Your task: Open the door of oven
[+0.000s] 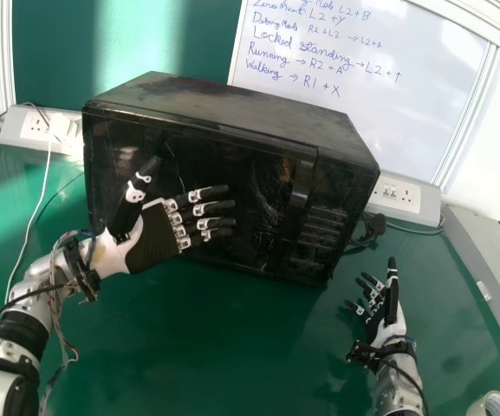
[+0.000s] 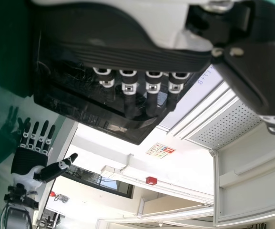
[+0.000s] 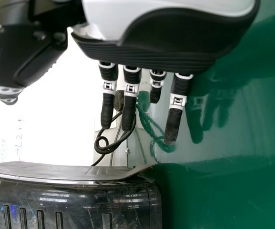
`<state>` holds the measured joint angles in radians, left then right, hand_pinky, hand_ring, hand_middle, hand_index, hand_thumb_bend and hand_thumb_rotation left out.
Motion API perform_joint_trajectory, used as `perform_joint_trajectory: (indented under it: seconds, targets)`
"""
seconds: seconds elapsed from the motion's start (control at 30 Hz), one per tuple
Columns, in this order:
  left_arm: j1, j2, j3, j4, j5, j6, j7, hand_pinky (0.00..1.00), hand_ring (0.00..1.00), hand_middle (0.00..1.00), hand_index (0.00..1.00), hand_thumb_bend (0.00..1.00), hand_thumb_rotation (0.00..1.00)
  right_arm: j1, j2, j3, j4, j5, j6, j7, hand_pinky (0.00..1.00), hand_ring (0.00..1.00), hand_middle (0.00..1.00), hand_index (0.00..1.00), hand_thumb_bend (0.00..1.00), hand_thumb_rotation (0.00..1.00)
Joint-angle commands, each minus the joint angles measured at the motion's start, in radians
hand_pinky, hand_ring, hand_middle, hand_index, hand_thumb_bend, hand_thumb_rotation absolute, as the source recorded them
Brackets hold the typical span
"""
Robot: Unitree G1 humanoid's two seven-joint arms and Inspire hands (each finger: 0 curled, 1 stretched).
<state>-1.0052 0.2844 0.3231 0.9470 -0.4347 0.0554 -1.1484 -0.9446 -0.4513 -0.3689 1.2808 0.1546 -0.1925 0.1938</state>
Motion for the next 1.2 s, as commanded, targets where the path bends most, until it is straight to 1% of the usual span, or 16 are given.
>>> perform_joint_trajectory:
  seconds: [0.0,0.07,0.17,0.27,0.4,0.53,0.63,0.83,0.9,0.97,1.1,1.17]
  targets:
    - [0.015,-0.004,-0.013,-0.01,0.0,0.002,0.001,0.72,0.96,0.99,1.0,1.0,0.88,0.025,0.006,-0.002,0.024,0.0,0.021,0.0,0.62,0.74,0.77,0.73,1.0,0.81]
    - [0.015,-0.008,-0.018,-0.007,0.004,-0.002,0.003,0.75,0.98,1.0,1.0,1.0,0.88,0.024,0.005,-0.001,0.024,0.0,0.023,0.0,0.62,0.74,0.76,0.72,1.0,0.81]
    - [0.017,-0.015,-0.025,-0.007,0.005,-0.003,0.01,0.9,1.0,1.0,1.0,1.0,0.88,0.025,0.005,-0.001,0.023,-0.001,0.021,0.002,0.62,0.73,0.77,0.74,1.0,0.81]
    - [0.022,-0.023,-0.035,-0.016,0.009,-0.014,0.026,0.94,1.0,1.0,1.0,1.0,0.88,0.026,0.005,0.001,0.023,-0.002,0.019,0.005,0.63,0.74,0.77,0.75,1.0,0.81]
    - [0.035,-0.033,-0.052,-0.04,0.016,-0.029,0.048,0.95,1.0,1.0,0.98,1.0,0.9,0.025,0.004,0.0,0.024,-0.001,0.022,0.003,0.64,0.73,0.77,0.73,1.0,0.81]
    - [0.045,-0.041,-0.073,-0.053,0.03,-0.053,0.061,0.96,1.0,1.0,0.95,1.0,0.95,0.024,0.006,-0.001,0.025,-0.001,0.024,0.001,0.64,0.74,0.77,0.74,1.0,0.81]
    - [0.047,-0.044,-0.092,-0.062,0.043,-0.048,0.07,0.96,1.0,1.0,0.94,1.0,0.94,0.023,0.005,-0.001,0.026,-0.001,0.026,0.001,0.64,0.74,0.77,0.74,1.0,0.81]
    - [0.046,-0.048,-0.112,-0.061,0.05,-0.046,0.07,0.96,1.0,1.0,0.96,1.0,0.94,0.021,0.008,-0.003,0.026,0.001,0.028,-0.003,0.64,0.74,0.77,0.73,0.98,0.82]
    - [0.044,-0.05,-0.116,-0.062,0.051,-0.049,0.074,0.93,1.0,1.0,0.95,1.0,0.94,0.022,0.008,-0.002,0.026,-0.001,0.023,0.0,0.63,0.74,0.77,0.73,1.0,0.81]
    - [0.043,-0.053,-0.119,-0.061,0.051,-0.052,0.079,0.92,1.0,0.99,0.95,1.0,0.94,0.023,0.008,0.0,0.025,-0.003,0.02,0.001,0.63,0.74,0.77,0.74,1.0,0.81]
    - [0.048,-0.056,-0.125,-0.069,0.056,-0.056,0.095,0.89,0.99,0.98,0.94,1.0,0.94,0.027,0.009,0.003,0.023,-0.005,0.017,0.0,0.65,0.75,0.78,0.75,1.0,0.81]
    - [0.051,-0.054,-0.129,-0.072,0.056,-0.053,0.094,0.9,0.99,0.99,0.95,1.0,0.94,0.029,0.009,0.004,0.023,-0.006,0.014,-0.003,0.66,0.75,0.78,0.75,1.0,0.81]
